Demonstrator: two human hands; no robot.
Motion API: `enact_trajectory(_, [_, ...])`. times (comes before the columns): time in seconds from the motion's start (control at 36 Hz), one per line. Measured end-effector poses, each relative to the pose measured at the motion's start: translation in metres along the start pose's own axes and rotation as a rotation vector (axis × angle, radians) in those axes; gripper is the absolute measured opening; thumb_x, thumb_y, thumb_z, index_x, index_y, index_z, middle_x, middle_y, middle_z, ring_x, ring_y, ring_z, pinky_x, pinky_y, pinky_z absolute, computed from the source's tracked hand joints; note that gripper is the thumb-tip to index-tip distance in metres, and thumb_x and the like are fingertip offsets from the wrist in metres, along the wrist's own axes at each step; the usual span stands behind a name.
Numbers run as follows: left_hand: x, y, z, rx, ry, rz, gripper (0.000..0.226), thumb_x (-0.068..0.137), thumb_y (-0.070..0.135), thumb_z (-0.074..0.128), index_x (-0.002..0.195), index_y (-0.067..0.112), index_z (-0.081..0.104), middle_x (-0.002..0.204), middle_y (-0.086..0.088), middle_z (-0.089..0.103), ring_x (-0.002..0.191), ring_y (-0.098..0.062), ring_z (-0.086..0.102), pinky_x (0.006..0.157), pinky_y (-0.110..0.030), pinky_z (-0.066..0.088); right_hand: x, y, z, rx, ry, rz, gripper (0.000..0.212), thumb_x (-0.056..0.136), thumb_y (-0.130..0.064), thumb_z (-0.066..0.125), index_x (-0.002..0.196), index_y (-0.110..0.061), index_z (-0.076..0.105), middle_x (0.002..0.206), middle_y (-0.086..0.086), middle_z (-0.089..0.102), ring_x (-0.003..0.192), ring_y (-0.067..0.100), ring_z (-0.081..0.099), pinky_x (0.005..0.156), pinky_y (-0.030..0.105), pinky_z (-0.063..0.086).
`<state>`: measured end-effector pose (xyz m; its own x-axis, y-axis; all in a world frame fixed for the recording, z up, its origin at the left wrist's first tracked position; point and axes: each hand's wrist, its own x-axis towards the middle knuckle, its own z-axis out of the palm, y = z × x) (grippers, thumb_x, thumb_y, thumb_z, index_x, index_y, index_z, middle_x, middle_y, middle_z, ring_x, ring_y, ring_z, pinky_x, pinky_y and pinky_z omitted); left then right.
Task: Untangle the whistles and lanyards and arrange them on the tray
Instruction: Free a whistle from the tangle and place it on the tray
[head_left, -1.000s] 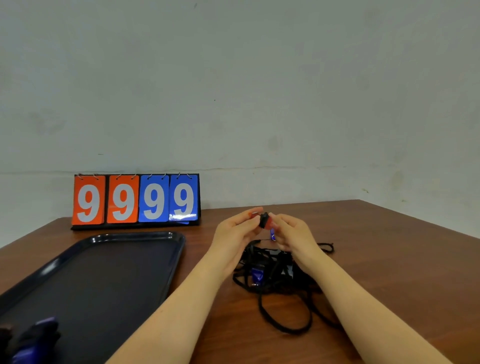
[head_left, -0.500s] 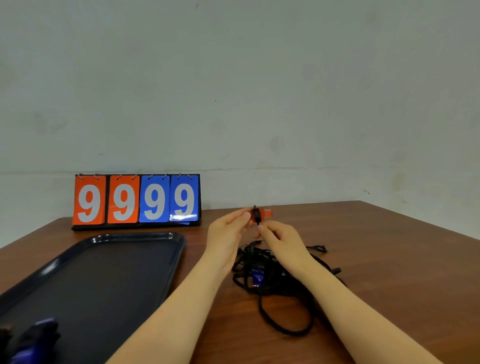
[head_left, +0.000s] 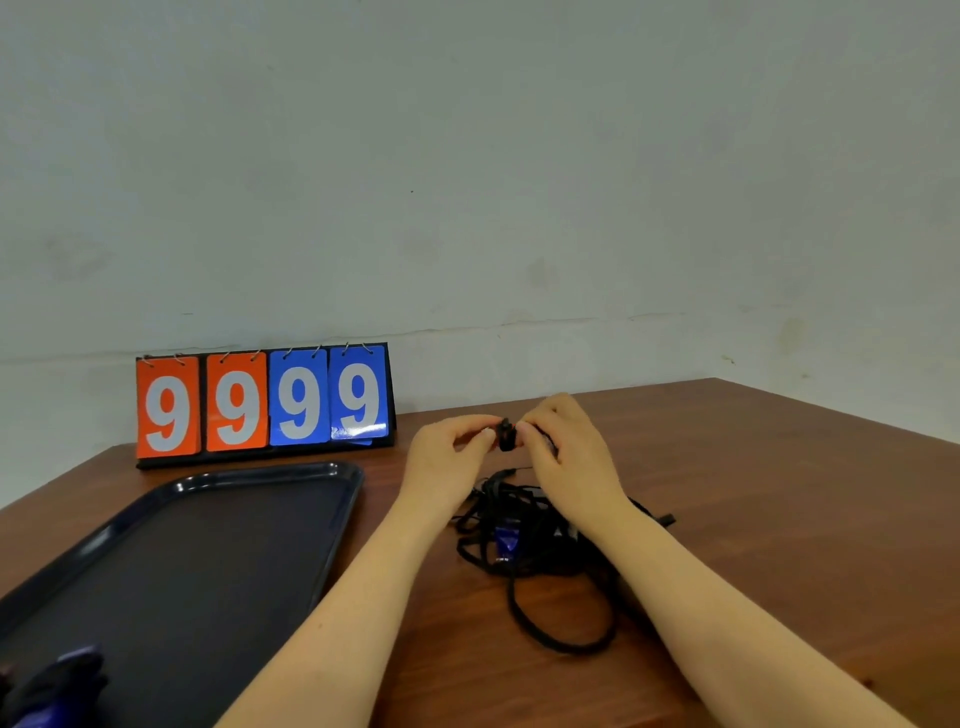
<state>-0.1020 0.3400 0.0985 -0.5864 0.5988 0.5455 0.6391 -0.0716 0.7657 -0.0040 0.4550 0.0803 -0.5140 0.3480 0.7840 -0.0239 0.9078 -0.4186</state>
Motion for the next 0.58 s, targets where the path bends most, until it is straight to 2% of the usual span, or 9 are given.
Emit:
enact_trajectory(0.08, [-0.0015,0.0015,-0.0007,-0.165,-0.024,-0.072,0.023,0.094,0.008,0.058,0.112,0.017,0.069,0.094,0.011,0.068,0.081,0.004,0.067,0.072,-0.007,0.050,0.0005,0.0003,-0.0010,0.039,0.043,-0.015,0.015,0.098,-0.019,0.051,0.095,-0.017,0.065,0.102,-0.010,0.048,0.091,0.002,0.050,0.076,0.009,0.039])
enact_trajectory(0.14, [-0.0035,0.0019,-0.0003,-0.316,-0.027,-0.156,0.022,0.093,0.005,0.057,0.104,0.020,0.069,0.099,0.001,0.071,0.084,-0.006,0.071,0.073,-0.014,0.054,0.0004,-0.0017,-0.0007,0.095,0.016,-0.009,0.014,0.098,-0.016,0.051,0.092,-0.020,0.063,0.096,-0.008,0.053,0.089,0.000,0.052,0.076,0.008,0.038])
enact_trajectory(0.22, [-0.0071,0.0018,0.0027,-0.442,-0.025,-0.236,0.019,0.093,0.006,0.058,0.096,0.022,0.069,0.102,-0.005,0.072,0.088,-0.011,0.072,0.077,-0.020,0.056,-0.0001,-0.0037,-0.0001,0.142,-0.004,0.012,0.018,0.097,-0.013,0.051,0.087,-0.026,0.059,0.087,-0.009,0.056,0.085,-0.001,0.053,0.075,0.006,0.038])
enact_trajectory(0.31, [-0.0101,0.0016,0.0063,-0.562,-0.064,-0.261,0.016,0.093,0.011,0.060,0.106,0.017,0.068,0.107,-0.007,0.072,0.097,-0.014,0.070,0.088,-0.027,0.055,-0.0001,-0.0032,-0.0010,0.177,0.027,0.022,0.020,0.096,-0.012,0.052,0.085,-0.026,0.060,0.085,-0.011,0.057,0.085,0.000,0.055,0.074,0.006,0.039])
enact_trajectory(0.44, [-0.0088,-0.0032,0.0073,-0.677,-0.077,-0.332,0.024,0.093,0.009,0.060,0.116,0.011,0.064,0.109,-0.008,0.071,0.097,-0.016,0.070,0.080,-0.025,0.057,-0.0005,-0.0031,0.0008,0.207,0.016,0.041,0.019,0.097,-0.014,0.052,0.086,-0.027,0.061,0.087,-0.010,0.060,0.084,0.003,0.058,0.075,0.010,0.045])
enact_trajectory(0.53, [-0.0082,-0.0043,0.0074,-0.725,-0.084,-0.375,0.032,0.093,0.006,0.059,0.125,0.002,0.059,0.111,-0.012,0.071,0.101,-0.018,0.069,0.088,-0.027,0.056,-0.0008,-0.0021,0.0013,0.163,-0.007,0.059,0.019,0.097,-0.017,0.052,0.086,-0.030,0.061,0.086,-0.011,0.060,0.084,0.002,0.057,0.072,0.011,0.044])
enact_trajectory(0.58, [-0.0080,-0.0040,0.0076,-0.651,-0.062,-0.361,0.031,0.093,0.007,0.060,0.124,0.001,0.061,0.110,-0.011,0.071,0.099,-0.016,0.070,0.088,-0.027,0.056,-0.0002,-0.0016,0.0004,0.117,-0.026,0.071,0.018,0.098,-0.018,0.051,0.087,-0.028,0.061,0.086,-0.012,0.061,0.084,0.000,0.056,0.071,0.009,0.042])
